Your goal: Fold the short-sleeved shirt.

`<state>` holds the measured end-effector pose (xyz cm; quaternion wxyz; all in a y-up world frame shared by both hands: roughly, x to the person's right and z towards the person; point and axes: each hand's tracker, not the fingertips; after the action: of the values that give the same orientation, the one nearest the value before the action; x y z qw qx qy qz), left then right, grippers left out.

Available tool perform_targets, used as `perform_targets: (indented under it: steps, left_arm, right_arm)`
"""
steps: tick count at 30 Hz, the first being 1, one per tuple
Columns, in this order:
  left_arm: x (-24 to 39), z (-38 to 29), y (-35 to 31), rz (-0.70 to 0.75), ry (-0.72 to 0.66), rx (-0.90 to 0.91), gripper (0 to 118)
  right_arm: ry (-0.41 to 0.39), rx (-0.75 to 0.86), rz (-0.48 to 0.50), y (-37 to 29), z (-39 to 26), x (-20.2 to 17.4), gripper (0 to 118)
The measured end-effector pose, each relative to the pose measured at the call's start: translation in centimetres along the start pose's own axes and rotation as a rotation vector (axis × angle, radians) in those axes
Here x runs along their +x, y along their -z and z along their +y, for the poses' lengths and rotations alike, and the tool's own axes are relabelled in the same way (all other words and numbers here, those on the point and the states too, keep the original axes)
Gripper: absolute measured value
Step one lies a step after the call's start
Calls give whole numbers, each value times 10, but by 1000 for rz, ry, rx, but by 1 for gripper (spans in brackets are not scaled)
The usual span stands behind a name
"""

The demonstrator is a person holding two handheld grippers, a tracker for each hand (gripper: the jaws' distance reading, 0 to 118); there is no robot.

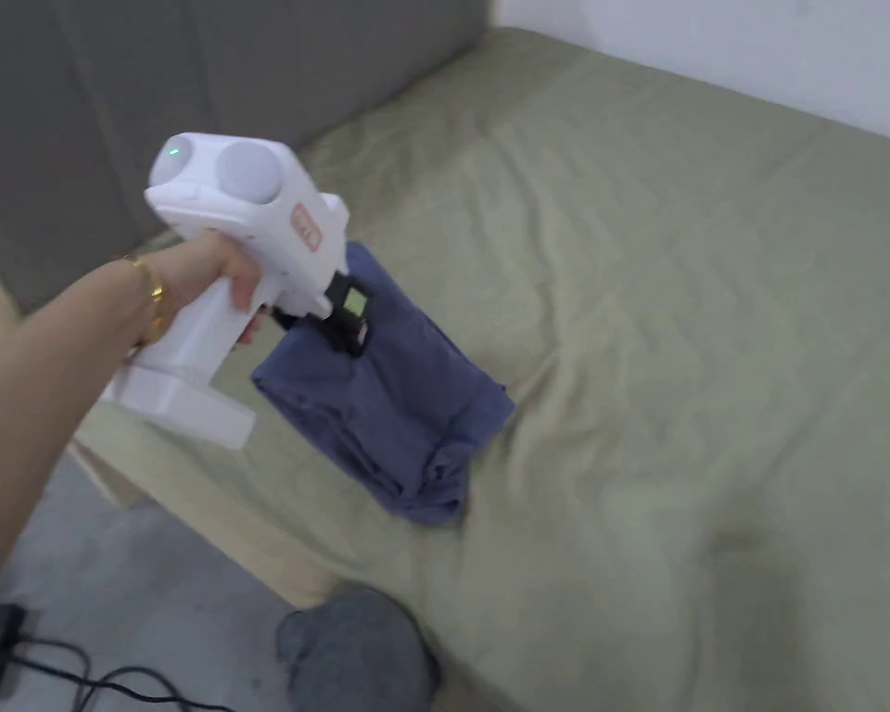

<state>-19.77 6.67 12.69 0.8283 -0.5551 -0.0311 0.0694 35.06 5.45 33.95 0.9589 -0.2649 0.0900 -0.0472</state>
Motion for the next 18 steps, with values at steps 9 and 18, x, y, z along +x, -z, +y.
perform_targets:
  steps: [9,18]
  left_arm:
    - [-77,19,11,366,-12,39,48]
    - [-50,14,-31,629,22,534,50]
  right_arm:
    - [43,-90,4,36,-14,-21,0]
    - [4,-46,0,26,4,-25,0]
